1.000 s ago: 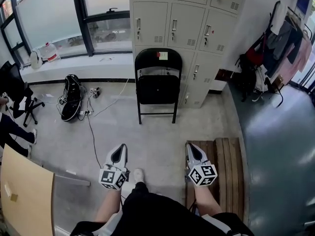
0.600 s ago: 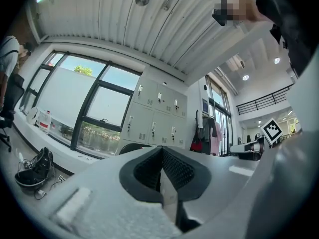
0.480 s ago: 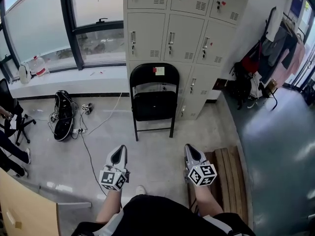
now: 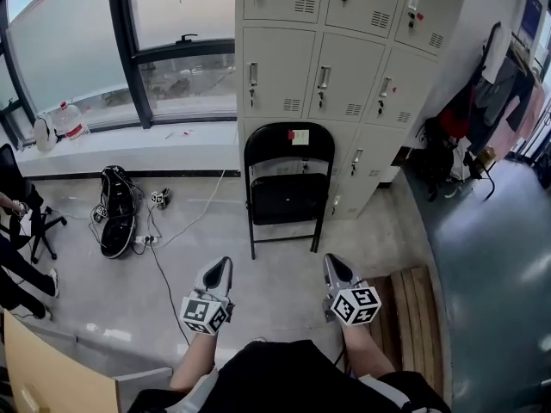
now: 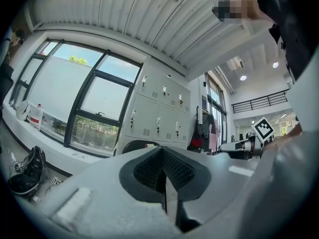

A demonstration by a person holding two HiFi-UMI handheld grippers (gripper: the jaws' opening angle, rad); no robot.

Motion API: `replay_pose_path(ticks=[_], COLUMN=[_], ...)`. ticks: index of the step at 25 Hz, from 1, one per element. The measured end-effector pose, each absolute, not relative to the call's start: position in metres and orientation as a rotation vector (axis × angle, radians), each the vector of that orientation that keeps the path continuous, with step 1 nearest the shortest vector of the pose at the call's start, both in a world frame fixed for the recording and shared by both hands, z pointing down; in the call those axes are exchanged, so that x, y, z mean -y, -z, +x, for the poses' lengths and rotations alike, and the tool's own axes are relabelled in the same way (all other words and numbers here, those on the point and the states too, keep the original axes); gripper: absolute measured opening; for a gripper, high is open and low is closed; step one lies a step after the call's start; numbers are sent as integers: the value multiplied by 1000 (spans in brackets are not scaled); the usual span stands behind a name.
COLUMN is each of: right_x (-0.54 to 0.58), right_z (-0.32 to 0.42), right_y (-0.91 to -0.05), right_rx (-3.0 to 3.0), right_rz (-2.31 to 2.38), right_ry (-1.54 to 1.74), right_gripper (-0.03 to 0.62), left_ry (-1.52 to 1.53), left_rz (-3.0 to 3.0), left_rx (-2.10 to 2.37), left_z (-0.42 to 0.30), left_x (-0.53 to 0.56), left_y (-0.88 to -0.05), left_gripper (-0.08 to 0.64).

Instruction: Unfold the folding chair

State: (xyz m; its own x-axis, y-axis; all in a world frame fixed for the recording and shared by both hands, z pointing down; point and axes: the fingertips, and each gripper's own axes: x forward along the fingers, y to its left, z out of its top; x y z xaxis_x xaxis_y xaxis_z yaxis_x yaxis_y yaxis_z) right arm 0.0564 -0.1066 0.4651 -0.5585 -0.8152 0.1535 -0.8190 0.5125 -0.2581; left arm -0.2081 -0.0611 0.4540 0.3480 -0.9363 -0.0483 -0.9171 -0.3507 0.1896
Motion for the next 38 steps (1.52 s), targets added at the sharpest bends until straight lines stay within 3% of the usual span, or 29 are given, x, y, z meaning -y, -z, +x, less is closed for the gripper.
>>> replay_pose_path(ticks=[8,24,38], right_x=[153,367,447], right_z=[29,-28,14], right_y=[-480,-477,-510], right_rx=[2711,2831,2757], right_rz=[1373,1183,1256], right_ry=[-482,-360,-519], right_gripper=[3,3,3], left_ry=[190,249,181], left_rz=[2463,2441,2432], left_rx=[1619,1798,1733], left_z=[-199,-236,-196], left_x=[97,267,378], left_y=[-479,-444,-474], left_gripper=[0,0,0])
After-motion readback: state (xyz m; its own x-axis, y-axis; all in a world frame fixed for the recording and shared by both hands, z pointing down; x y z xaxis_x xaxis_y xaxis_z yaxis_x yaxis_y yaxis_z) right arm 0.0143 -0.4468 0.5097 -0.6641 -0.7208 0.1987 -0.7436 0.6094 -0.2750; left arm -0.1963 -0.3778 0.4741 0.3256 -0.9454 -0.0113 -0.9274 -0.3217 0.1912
